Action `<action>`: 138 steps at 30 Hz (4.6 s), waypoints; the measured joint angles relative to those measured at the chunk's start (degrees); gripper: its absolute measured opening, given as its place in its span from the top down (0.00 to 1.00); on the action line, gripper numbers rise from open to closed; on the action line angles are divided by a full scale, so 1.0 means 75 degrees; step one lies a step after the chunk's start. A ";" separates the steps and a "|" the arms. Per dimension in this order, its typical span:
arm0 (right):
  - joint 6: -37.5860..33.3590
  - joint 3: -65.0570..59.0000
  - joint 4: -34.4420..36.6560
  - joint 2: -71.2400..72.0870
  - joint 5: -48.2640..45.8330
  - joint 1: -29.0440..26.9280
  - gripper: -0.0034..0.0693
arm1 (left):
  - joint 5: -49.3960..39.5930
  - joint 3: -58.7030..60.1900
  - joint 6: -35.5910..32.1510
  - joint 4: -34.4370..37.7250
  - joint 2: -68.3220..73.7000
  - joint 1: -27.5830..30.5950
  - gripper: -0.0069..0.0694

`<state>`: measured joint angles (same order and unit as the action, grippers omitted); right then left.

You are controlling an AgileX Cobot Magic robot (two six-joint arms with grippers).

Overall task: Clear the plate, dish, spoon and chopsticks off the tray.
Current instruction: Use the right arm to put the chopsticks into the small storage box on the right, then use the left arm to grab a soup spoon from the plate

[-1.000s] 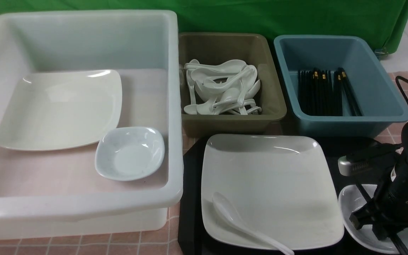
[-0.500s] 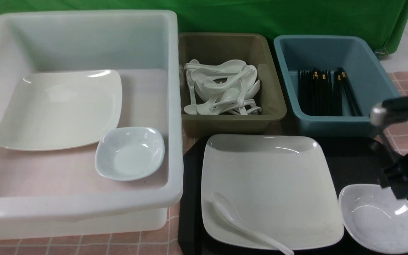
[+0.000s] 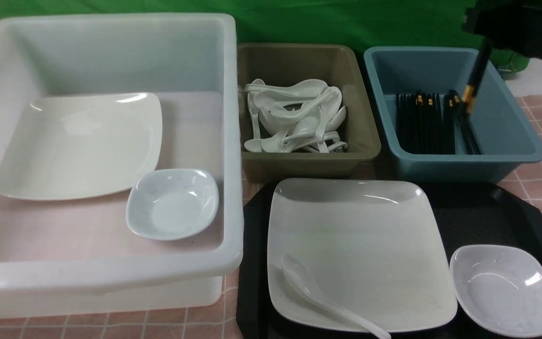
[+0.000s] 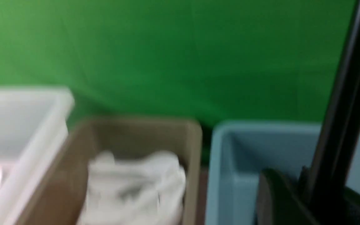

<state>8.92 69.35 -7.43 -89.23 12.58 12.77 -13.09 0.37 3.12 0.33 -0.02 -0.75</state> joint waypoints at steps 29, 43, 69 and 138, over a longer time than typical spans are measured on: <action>-0.0054 0.3021 0.0007 -0.1937 -0.6133 -0.0618 0.81 | 0.0000 0.0000 -0.0012 0.0000 0.0000 0.0000 0.90; -0.1281 0.0975 0.0193 0.1445 -1.0307 -0.0618 0.91 | 0.0000 0.0000 0.0002 0.0000 0.0000 0.0000 0.90; -0.1992 -0.3999 0.2032 0.6190 -0.9763 -0.0618 0.87 | 0.0393 0.0000 -0.0199 0.0808 0.0000 0.0000 0.90; -0.2233 -0.1599 0.1314 0.4381 -1.0288 0.2968 0.80 | -0.7169 -0.7767 -0.2836 0.6591 0.7904 -0.0022 0.90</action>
<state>-7.83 57.36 2.42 -56.38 -64.58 35.03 -66.86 -57.89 -18.15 49.77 59.25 -0.92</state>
